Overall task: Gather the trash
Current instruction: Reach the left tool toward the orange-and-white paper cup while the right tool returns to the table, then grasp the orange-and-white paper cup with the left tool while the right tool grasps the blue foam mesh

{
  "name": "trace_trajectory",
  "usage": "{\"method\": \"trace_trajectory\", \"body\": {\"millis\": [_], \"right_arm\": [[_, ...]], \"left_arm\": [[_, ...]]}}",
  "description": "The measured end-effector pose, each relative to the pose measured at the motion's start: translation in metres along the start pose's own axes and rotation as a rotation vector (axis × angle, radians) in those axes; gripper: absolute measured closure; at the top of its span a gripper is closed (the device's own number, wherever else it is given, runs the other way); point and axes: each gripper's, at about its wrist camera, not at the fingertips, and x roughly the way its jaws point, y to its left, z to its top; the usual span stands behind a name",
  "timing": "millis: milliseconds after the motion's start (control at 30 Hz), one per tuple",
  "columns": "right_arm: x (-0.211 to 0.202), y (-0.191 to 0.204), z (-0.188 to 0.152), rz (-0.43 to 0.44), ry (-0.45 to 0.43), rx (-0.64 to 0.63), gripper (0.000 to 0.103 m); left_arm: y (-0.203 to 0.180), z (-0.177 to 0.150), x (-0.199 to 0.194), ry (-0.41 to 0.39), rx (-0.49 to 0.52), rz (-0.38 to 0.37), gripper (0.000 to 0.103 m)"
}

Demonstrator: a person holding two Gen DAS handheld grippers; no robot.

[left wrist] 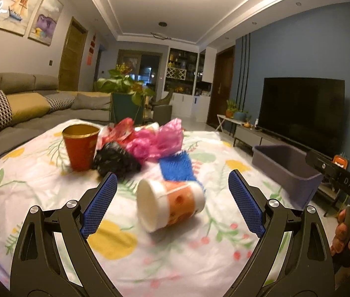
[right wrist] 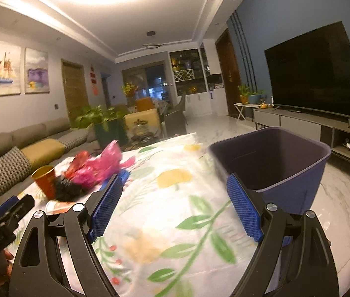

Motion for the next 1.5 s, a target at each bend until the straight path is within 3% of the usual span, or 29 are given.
{"method": "trace_trajectory", "body": {"millis": [267, 333, 600, 800, 1000, 1200, 1500], "right_arm": [[0.005, 0.025, -0.008, 0.026, 0.027, -0.006, 0.020], [0.006, 0.029, -0.010, 0.027, 0.033, -0.013, 0.020], [0.015, 0.045, -0.017, 0.025, 0.049, -0.040, 0.020], [0.022, 0.051, -0.022, 0.029, 0.065, -0.049, 0.020], [0.030, 0.055, -0.025, 0.036, 0.086, -0.059, 0.023], [0.043, 0.066, -0.030, 0.059, 0.120, -0.069, 0.029], [0.088, 0.105, -0.037, 0.109, 0.200, -0.107, 0.040]], "left_arm": [[0.026, -0.017, 0.013, 0.056, -0.051, -0.038, 0.027], [0.029, -0.020, 0.019, 0.078, -0.052, -0.051, 0.037], [0.028, -0.026, 0.043, 0.152, -0.051, -0.127, 0.055], [0.026, -0.031, 0.058, 0.196, -0.053, -0.163, 0.074], [0.022, -0.031, 0.062, 0.192, -0.049, -0.178, 0.101], [0.025, -0.025, 0.056, 0.156, -0.054, -0.146, 0.101], [0.042, -0.007, 0.035, 0.063, -0.045, -0.001, 0.101]]}}
